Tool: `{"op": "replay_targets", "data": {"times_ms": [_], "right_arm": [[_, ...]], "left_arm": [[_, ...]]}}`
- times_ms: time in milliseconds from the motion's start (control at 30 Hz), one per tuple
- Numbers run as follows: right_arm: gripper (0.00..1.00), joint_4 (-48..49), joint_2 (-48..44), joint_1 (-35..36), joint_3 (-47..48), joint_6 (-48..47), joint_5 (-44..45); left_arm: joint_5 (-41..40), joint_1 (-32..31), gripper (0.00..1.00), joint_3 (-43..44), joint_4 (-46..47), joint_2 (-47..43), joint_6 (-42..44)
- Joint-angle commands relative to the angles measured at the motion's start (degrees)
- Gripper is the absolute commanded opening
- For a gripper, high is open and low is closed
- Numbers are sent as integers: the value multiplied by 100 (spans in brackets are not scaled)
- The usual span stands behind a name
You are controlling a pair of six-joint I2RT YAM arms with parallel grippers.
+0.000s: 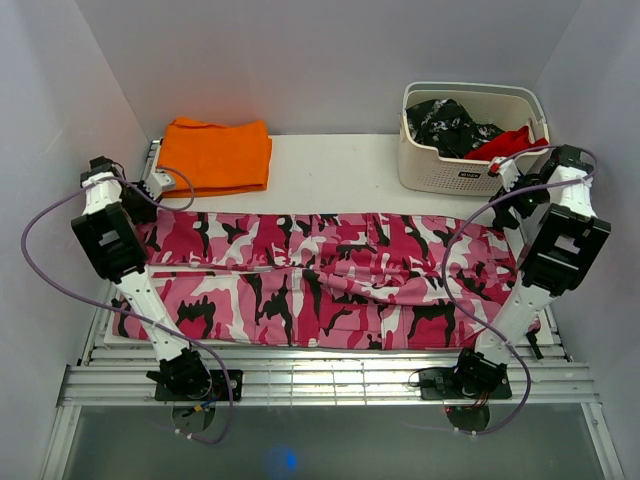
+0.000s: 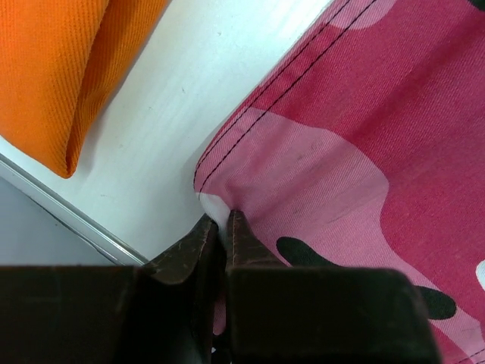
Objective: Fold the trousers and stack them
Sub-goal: Fold the trousers
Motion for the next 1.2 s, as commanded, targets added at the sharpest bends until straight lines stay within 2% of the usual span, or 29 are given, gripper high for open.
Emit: {"op": "replay_targets", "data": {"times_ms": [0,133,233,300,600,700,733,767,800,867,1067,1167], "right_arm": [[84,-619,438,19,551,-715,-578],[85,-41,588,19,447,-233,-1000],[86,704,527,19,-18,181,-1141],[85,848,570,45,-274,182,-1080],[79,-39,1133,62,-248,-793,-765],[60,-258,1185,80,-371,-1048,-571],[48,-294,1159,89,-415,-1075,-544],[40,-329,1124,98,-432,-1101,-535],[25,-390,1089,106,-441,-1127,-544],[9,-400,905,106,-371,-1093,-588],[8,-181,307,-42,94,-557,-825],[8,-101,-44,-122,279,-381,-1053]], "left_arm": [[-226,-26,6,-436,-325,53,138],[-200,-35,4,-551,-298,-35,76],[-226,-35,3,-586,-289,-87,58],[-270,-35,3,-595,-289,-105,67],[-270,-35,2,-490,-289,-61,-12],[-183,-26,0,-481,-298,-70,-143],[-139,-26,0,-463,-324,-79,-187],[-34,-35,0,-446,-342,-96,-214],[37,-35,0,-428,-351,-114,-319],[256,-26,0,-306,-351,-158,-442],[1012,79,0,423,79,-289,-1522],[1469,158,0,460,544,-544,-2040]]}}
